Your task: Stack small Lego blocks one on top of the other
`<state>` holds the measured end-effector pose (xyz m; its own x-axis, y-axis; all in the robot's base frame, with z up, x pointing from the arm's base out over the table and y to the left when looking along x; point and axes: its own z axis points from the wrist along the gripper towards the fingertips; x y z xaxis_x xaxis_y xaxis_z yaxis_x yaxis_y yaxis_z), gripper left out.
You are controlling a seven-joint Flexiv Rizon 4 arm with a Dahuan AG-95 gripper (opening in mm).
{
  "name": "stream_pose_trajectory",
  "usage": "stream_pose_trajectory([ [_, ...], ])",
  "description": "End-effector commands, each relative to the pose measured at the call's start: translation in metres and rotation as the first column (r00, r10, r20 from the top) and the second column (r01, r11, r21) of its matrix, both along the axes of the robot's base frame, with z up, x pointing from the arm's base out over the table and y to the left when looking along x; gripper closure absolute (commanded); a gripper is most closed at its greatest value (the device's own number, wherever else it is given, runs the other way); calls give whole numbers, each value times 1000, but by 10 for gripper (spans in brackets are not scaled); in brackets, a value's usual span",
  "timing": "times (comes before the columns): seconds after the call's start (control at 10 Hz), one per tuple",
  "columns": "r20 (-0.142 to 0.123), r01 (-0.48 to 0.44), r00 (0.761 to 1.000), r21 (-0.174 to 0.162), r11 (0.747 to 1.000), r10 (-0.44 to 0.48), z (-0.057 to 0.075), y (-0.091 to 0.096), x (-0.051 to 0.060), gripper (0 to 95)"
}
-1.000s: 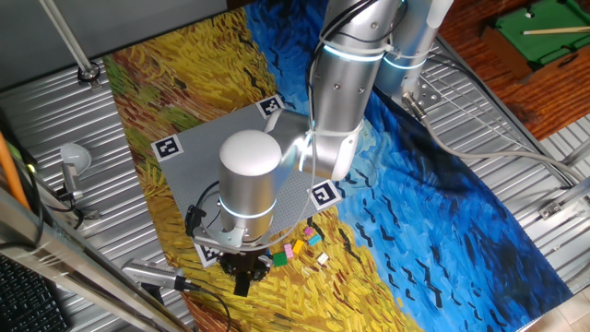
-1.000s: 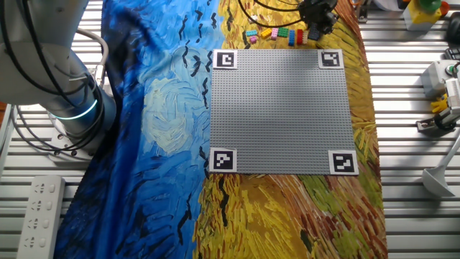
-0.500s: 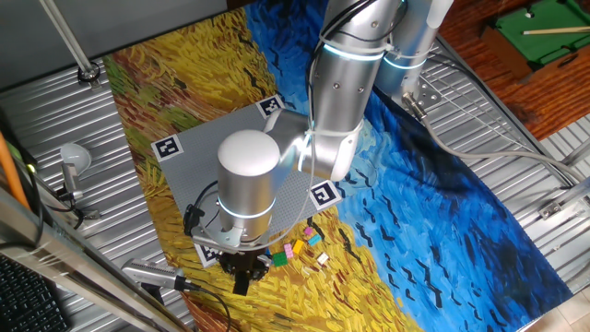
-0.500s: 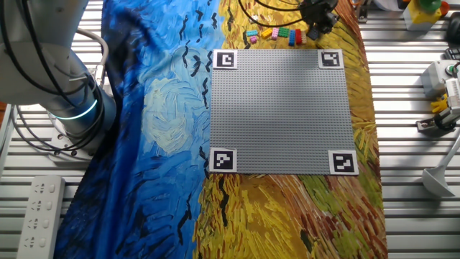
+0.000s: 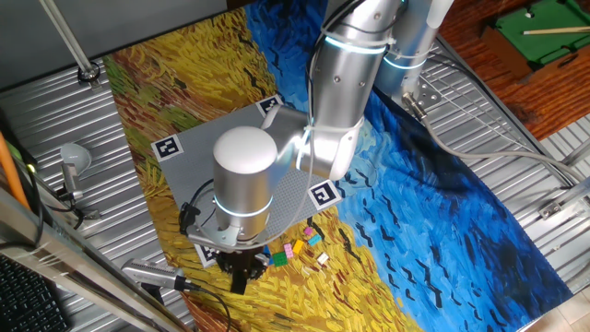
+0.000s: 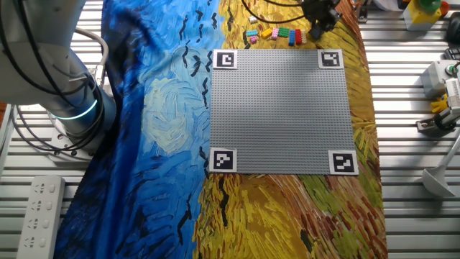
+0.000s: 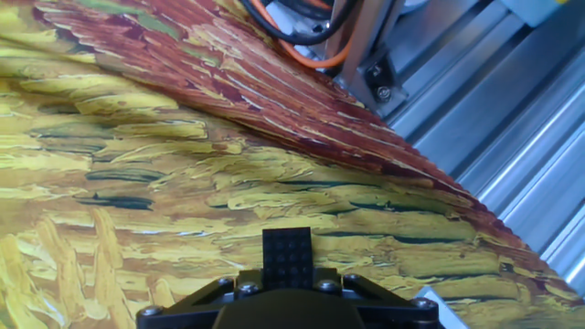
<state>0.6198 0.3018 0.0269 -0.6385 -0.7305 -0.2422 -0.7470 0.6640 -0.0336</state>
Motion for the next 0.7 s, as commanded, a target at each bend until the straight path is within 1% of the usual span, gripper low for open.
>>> stream_pose_trajectory([
  [0.1, -2, -15, 1000, -9, 1000, 15, 8, -5, 0, 950],
  [0.2, -5, -24, 1000, -10, 1000, 24, 10, -8, 0, 950],
  [0.3, -5, -47, 999, -11, 999, 47, 13, -18, -1, 950],
  [0.4, -7, -56, 998, -8, 998, 56, 15, -23, -2, 950],
  [0.6, -9, -52, 999, -3, 999, 52, 15, -26, -2, 950],
  [0.7, -8, -51, 999, 0, 999, 51, 12, -26, -1, 950],
])
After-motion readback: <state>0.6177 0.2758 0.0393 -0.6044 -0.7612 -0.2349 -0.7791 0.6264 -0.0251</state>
